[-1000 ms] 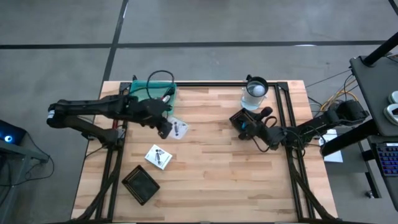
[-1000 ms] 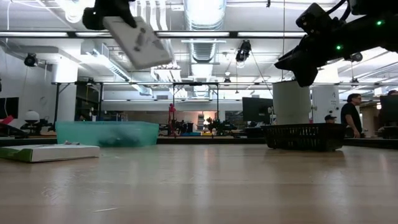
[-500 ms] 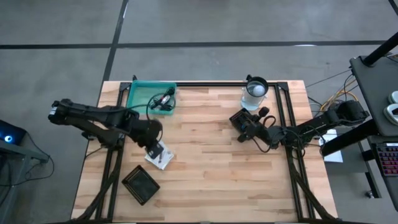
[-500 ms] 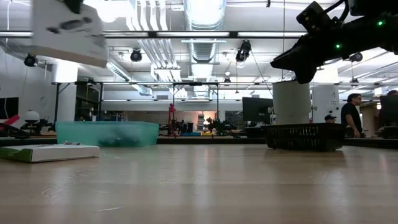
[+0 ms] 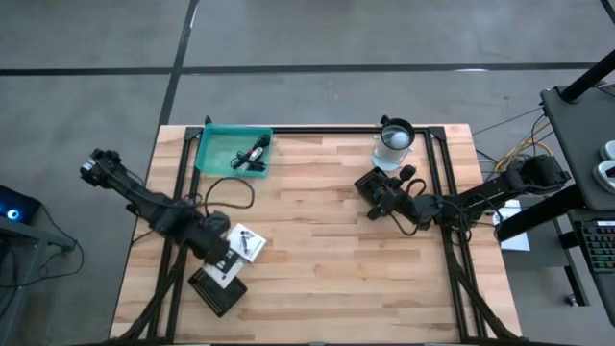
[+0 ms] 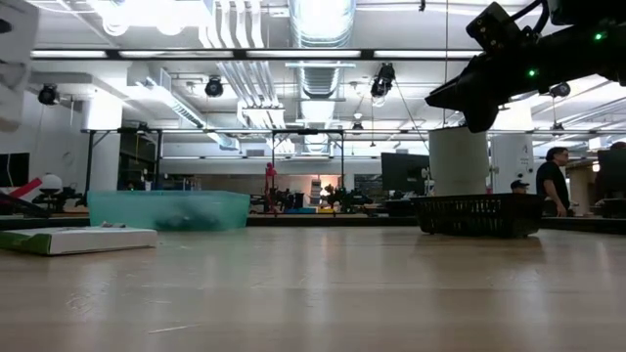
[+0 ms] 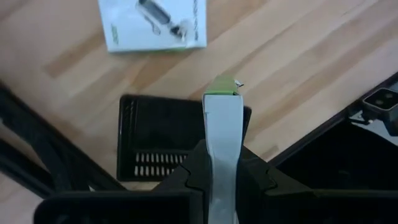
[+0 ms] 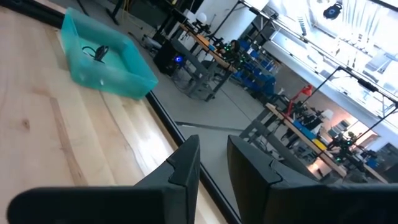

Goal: Pick and place items into bin
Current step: Put the right white card reader box into the bottom black bin

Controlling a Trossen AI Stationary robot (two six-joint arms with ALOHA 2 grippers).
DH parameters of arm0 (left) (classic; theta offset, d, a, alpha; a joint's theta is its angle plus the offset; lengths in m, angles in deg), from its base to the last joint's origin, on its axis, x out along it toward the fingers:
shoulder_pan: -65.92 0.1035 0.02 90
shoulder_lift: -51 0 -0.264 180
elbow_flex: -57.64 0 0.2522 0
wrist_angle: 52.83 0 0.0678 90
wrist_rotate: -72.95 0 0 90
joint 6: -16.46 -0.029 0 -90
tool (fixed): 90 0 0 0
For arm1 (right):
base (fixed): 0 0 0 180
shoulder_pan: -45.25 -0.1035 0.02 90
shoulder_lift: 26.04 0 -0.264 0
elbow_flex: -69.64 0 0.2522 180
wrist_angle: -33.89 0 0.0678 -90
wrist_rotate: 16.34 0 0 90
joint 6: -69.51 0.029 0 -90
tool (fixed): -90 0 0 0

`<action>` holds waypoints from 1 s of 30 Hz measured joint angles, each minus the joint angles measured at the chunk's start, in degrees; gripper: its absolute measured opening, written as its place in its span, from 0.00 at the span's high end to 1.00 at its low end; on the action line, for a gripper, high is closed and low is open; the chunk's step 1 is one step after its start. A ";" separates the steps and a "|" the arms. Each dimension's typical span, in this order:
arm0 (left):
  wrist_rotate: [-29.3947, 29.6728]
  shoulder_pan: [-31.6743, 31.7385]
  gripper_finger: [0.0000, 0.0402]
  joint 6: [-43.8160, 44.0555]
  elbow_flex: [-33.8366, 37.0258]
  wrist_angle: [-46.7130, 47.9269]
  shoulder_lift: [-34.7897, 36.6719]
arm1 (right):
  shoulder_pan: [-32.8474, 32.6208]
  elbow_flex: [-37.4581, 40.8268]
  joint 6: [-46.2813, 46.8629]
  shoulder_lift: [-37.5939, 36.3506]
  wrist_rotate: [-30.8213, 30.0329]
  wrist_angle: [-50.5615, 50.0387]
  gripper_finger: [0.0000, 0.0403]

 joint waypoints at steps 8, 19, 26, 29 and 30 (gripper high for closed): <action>1.37 -8.52 0.94 7.48 0.16 -2.09 -3.49 | 0.00 0.00 -0.65 0.00 0.00 0.10 0.83; -0.15 -13.54 0.94 7.92 0.12 -5.14 -10.21 | -0.02 0.00 -0.69 0.00 -0.02 0.10 0.83; 4.89 -13.54 0.94 9.42 0.20 -4.65 -10.35 | -0.02 0.00 -1.02 0.00 -0.02 0.09 0.83; 6.05 -13.47 0.94 9.27 0.33 -4.59 -9.81 | -0.02 0.00 -1.28 0.00 -0.02 0.09 0.83; 5.92 -13.50 0.94 9.25 0.34 -4.62 -9.81 | -0.02 0.00 -1.28 0.00 -0.02 0.09 0.83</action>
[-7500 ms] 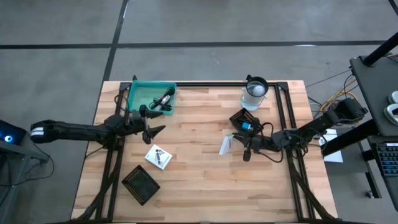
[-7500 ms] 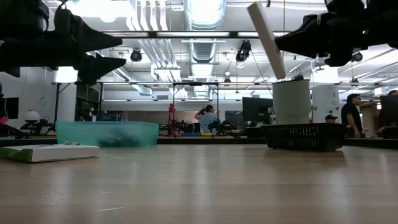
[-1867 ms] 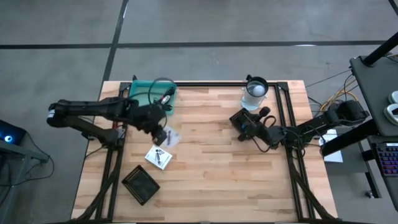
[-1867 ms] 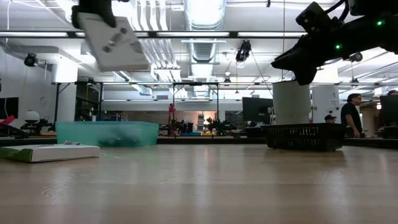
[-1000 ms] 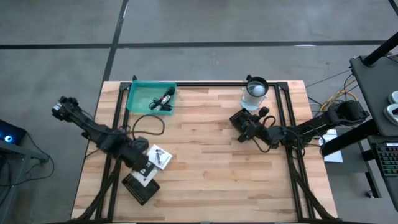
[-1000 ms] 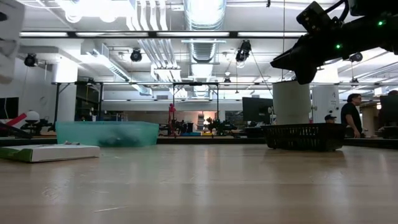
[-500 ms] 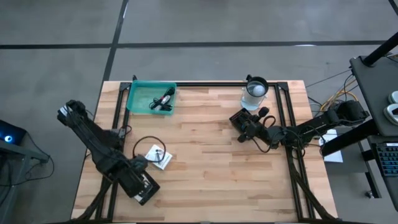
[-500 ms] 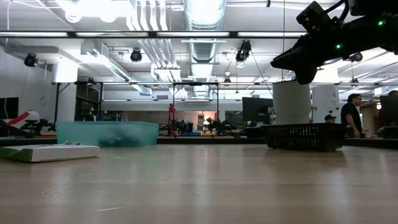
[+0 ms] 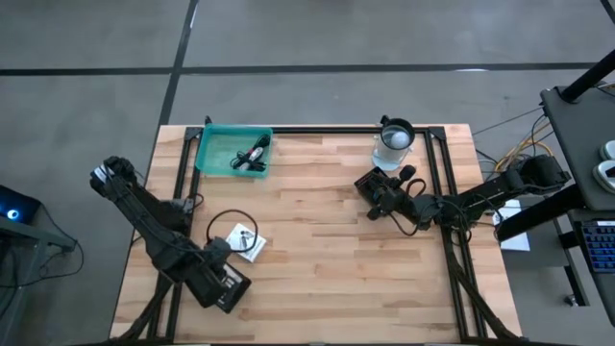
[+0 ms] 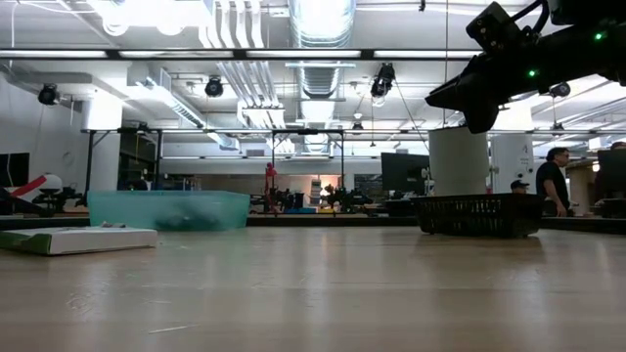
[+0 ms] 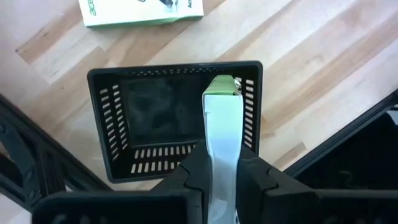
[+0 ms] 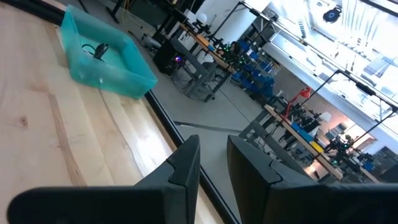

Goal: Pick and place items into bin
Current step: Put the right white card reader box into the bottom black bin

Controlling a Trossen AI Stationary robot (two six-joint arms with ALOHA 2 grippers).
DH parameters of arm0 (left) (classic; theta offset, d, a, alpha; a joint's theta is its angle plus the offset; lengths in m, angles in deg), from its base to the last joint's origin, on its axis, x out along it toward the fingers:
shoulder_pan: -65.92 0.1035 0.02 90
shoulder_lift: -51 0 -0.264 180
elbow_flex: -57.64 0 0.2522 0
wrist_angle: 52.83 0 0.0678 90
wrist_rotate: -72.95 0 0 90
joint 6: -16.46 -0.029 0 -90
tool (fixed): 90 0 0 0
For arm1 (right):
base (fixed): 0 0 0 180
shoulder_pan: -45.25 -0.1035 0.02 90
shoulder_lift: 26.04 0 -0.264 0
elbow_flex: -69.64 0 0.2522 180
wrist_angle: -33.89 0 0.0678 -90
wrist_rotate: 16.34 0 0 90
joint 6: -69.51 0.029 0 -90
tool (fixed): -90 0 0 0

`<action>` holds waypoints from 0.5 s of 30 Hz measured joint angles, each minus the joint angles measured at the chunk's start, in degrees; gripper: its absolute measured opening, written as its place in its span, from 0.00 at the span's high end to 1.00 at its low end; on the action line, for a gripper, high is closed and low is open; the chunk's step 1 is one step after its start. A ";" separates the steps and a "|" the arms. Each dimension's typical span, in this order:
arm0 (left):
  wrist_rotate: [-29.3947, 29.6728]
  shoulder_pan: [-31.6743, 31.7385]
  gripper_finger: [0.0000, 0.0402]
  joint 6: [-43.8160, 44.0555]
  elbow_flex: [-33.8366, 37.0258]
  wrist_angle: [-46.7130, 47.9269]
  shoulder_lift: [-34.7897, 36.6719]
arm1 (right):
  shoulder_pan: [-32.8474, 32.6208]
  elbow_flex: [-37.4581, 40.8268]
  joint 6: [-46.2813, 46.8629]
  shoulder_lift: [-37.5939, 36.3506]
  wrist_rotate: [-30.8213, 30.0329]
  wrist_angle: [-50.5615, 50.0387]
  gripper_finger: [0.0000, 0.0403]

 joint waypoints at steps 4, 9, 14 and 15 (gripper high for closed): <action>-0.14 -0.04 0.93 -0.02 0.03 -0.02 0.00 | 0.00 0.00 0.02 0.00 0.02 0.00 0.83; 0.32 -0.01 0.93 -0.02 0.68 -0.04 -0.02 | 0.00 0.00 0.01 0.00 0.01 0.00 0.83; 0.36 -0.06 0.93 0.29 3.31 -3.12 -0.07 | 0.00 0.00 0.01 0.00 0.01 0.00 0.83; 0.36 -0.06 0.93 0.10 3.74 -3.80 -0.10 | 0.00 0.00 0.00 0.00 0.01 -0.01 0.83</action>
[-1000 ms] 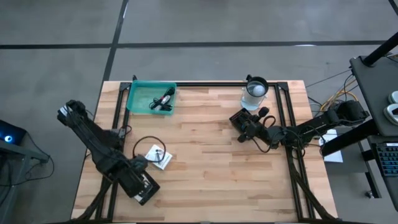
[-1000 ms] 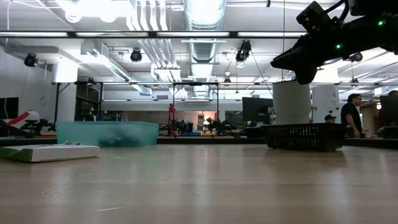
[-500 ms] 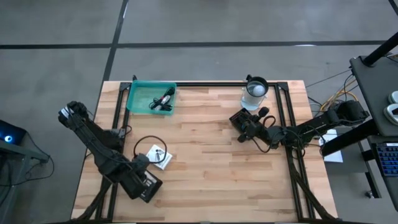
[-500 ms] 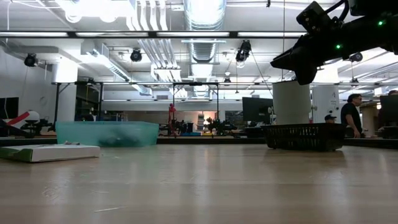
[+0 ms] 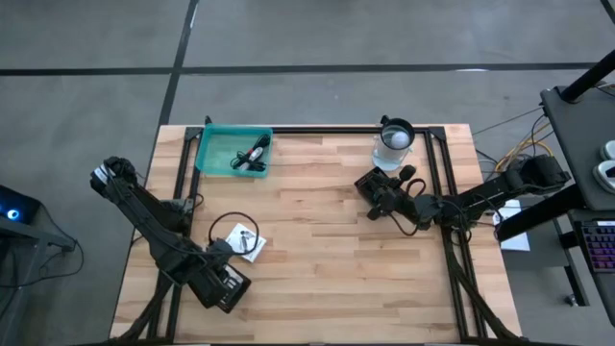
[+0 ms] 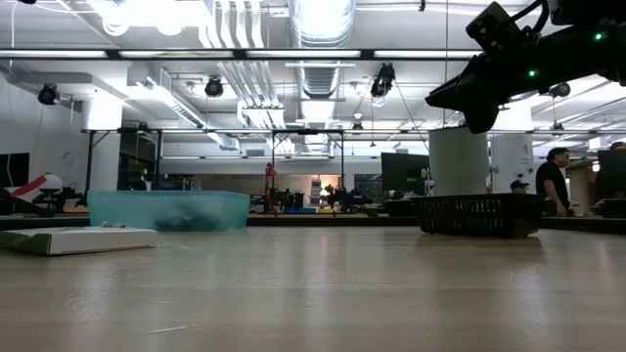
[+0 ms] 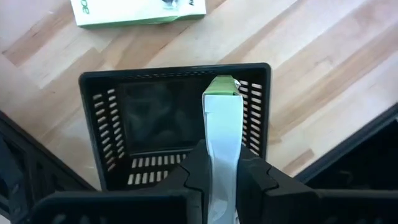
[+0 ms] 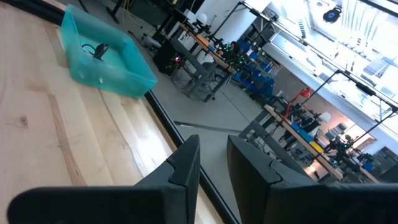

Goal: Pick and place items into bin
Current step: Put the right white card reader box into the bottom black bin

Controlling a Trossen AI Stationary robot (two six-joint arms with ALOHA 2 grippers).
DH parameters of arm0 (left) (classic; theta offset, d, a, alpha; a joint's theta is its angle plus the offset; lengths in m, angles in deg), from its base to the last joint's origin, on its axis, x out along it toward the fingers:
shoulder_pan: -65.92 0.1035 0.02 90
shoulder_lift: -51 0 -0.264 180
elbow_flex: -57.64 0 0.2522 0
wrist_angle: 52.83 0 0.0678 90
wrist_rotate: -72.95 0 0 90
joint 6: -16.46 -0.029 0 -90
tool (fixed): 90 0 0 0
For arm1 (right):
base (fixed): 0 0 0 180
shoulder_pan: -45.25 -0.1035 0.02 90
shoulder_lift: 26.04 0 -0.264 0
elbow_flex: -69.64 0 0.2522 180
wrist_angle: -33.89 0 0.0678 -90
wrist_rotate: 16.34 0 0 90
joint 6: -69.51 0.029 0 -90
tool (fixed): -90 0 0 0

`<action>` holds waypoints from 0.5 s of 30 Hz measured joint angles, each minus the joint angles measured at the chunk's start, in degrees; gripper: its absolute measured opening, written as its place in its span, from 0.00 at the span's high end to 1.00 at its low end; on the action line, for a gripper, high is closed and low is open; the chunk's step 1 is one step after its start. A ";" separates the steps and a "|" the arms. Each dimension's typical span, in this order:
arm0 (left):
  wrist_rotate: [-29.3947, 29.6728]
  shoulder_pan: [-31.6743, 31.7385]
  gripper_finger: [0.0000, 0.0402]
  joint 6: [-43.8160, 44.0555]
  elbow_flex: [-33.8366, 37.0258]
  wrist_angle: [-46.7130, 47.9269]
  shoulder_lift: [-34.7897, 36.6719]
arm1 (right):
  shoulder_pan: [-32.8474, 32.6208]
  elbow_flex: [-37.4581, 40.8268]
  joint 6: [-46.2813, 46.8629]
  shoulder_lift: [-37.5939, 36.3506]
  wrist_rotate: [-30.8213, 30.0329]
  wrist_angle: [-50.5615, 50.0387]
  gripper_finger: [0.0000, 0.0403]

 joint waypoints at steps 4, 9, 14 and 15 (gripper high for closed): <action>0.07 0.00 0.93 0.27 0.30 0.26 -0.01 | 0.00 0.00 0.02 0.00 0.00 0.00 0.83; 0.11 0.00 0.89 0.34 0.30 0.29 -0.01 | 0.00 0.00 0.04 0.00 -0.01 0.01 0.83; 0.11 0.00 0.75 0.36 0.30 0.98 -0.01 | 0.00 0.00 0.11 0.00 0.01 0.01 0.83; 0.11 0.00 0.72 0.36 0.30 1.16 -0.01 | 0.00 0.00 0.13 0.00 -0.01 0.00 0.83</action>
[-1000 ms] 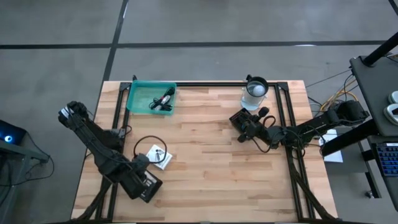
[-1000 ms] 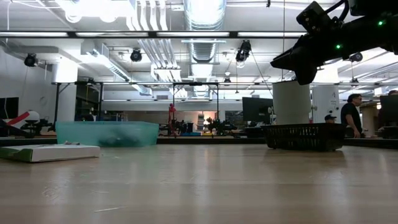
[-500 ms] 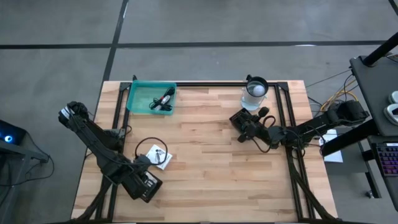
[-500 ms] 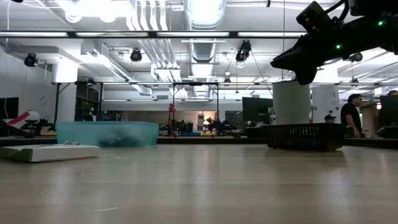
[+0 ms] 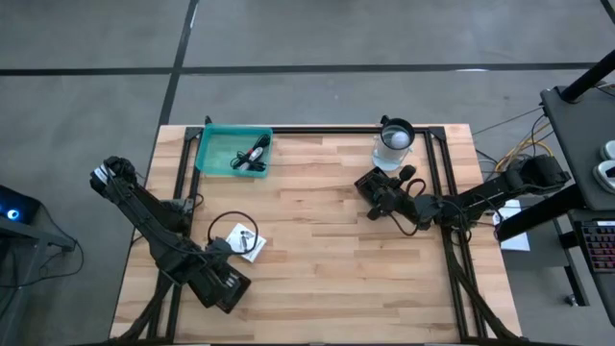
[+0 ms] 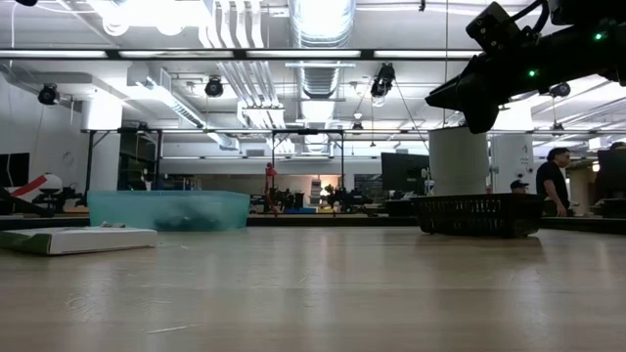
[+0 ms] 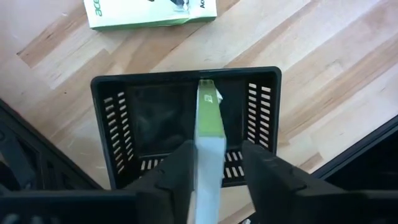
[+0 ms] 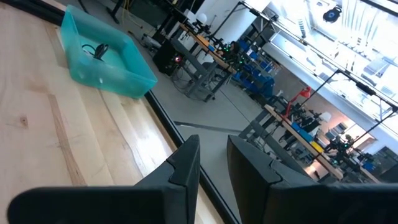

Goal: Pick and place items into bin
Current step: Put the right white card reader box into the bottom black bin, then put the white card reader box into the bottom black bin

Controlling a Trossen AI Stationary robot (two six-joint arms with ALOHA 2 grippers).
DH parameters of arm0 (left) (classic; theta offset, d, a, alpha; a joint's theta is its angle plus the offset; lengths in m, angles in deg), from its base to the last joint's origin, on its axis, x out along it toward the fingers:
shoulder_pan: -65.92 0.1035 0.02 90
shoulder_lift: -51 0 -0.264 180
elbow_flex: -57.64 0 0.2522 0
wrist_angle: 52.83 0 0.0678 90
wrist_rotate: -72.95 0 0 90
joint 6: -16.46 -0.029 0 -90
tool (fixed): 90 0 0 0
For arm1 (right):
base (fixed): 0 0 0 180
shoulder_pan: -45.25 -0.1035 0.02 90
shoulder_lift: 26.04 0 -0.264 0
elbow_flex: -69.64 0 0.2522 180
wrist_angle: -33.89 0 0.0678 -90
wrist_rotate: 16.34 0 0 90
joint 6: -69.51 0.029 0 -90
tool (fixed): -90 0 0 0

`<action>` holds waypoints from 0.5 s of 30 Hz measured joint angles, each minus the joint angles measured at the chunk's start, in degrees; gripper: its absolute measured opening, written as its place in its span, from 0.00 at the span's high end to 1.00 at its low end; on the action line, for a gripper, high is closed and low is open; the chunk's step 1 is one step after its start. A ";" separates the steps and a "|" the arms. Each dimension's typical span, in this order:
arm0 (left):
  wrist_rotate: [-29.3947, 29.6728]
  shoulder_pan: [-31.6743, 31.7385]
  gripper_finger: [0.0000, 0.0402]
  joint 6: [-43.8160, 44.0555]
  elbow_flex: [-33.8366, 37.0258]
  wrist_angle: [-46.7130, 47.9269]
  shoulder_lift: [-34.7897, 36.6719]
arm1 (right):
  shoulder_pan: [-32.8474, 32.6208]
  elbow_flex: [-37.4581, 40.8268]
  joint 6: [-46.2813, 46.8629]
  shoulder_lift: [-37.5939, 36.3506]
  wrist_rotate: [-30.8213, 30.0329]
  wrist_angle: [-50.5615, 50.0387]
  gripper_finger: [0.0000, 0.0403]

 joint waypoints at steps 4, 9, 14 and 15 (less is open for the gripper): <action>0.00 0.00 0.61 -0.05 0.00 1.78 0.00 | 0.00 0.00 0.02 0.00 0.00 0.01 0.83; -3.97 0.00 0.54 -0.11 0.00 9.58 0.09 | 0.00 0.00 -0.02 0.00 0.00 0.01 0.83; -5.18 0.00 0.53 0.04 0.00 13.81 0.17 | 0.00 0.00 -0.08 0.00 0.00 0.01 0.83; -5.09 0.04 0.53 0.07 0.00 13.90 0.17 | 0.02 0.00 -0.09 0.00 0.01 0.00 0.83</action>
